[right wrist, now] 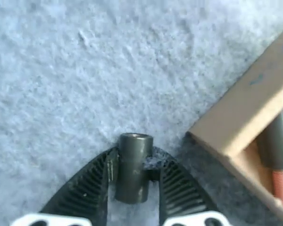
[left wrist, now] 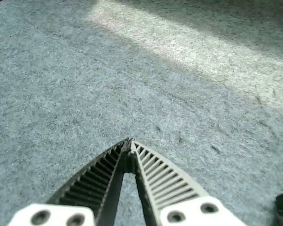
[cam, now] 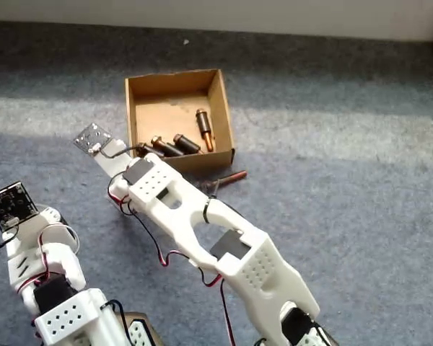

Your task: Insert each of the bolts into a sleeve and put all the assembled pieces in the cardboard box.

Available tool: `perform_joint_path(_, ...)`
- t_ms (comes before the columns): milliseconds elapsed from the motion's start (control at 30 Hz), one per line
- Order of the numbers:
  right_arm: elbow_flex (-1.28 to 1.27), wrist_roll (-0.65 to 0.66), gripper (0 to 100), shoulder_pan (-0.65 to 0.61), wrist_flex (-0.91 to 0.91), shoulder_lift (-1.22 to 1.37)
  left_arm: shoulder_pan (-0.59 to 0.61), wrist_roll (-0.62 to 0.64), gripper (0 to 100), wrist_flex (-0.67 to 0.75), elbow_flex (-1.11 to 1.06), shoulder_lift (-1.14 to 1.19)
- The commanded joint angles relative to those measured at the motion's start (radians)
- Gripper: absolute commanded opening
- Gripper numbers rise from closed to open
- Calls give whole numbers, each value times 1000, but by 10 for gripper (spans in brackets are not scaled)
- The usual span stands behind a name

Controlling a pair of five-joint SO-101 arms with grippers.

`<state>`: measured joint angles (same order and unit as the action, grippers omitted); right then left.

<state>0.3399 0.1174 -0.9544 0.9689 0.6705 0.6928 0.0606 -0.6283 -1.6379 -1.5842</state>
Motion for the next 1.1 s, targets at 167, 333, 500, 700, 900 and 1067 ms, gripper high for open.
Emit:
perform_joint_path(167,19,3,5,19,242,-291,2,9,8,21,53,-8)
perform_joint_path(333,16,3,5,44,430,-321,2,9,8,21,53,-8)
perform_joint_path(500,15,3,5,136,615,-321,2,8,8,21,53,-8)
perform_joint_path(700,-71,5,5,220,743,-328,2,8,8,23,53,-8)
perform_joint_path(900,-229,3,5,272,710,-364,2,8,8,23,53,-8)
perform_joint_path(1067,-444,5,5,343,567,-570,2,8,8,23,53,-8)
